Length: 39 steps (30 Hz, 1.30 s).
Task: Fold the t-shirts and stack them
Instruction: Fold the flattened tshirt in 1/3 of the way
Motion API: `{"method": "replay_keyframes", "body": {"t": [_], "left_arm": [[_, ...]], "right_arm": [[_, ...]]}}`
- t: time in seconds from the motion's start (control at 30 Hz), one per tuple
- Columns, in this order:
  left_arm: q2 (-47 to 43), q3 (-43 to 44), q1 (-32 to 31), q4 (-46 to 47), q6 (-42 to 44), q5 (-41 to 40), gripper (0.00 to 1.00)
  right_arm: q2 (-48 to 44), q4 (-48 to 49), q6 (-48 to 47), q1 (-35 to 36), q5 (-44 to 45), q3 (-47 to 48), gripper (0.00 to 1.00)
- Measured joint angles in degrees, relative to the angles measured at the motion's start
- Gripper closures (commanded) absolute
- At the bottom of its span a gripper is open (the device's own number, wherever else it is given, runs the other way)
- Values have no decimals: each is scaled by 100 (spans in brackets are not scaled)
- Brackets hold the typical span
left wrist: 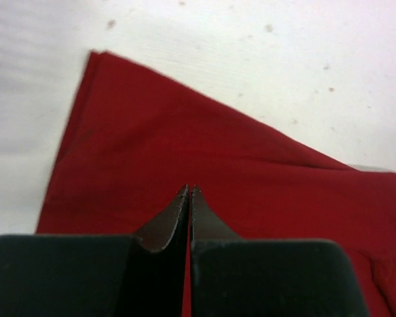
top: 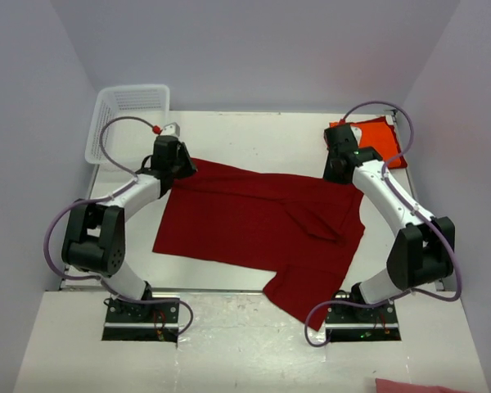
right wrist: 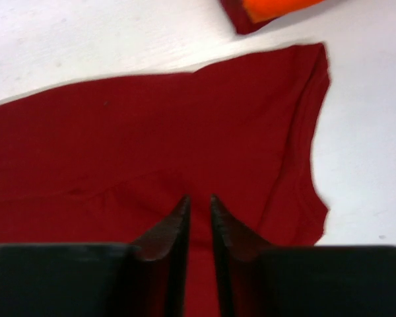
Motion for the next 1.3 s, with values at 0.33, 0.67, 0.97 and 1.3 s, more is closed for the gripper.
{"method": "replay_keyframes", "body": {"t": [0.33,0.67,0.97,1.3], "left_arm": [[1604,957,-127,238,396,1016,100],[2092,1274,-127,-13,546,826,100],[2004,1043,44,-57,470,533,100],[1786,765,721,-24,369,407,100]], "right_arm": [[-866,46,177,855,-575,-1115,55],[-1143,122,380,1241,-728,-1908,54],[-800,264,483,1423,-715,-2050,54],[-1067,249,555,1456,-483,-2085,50]]}}
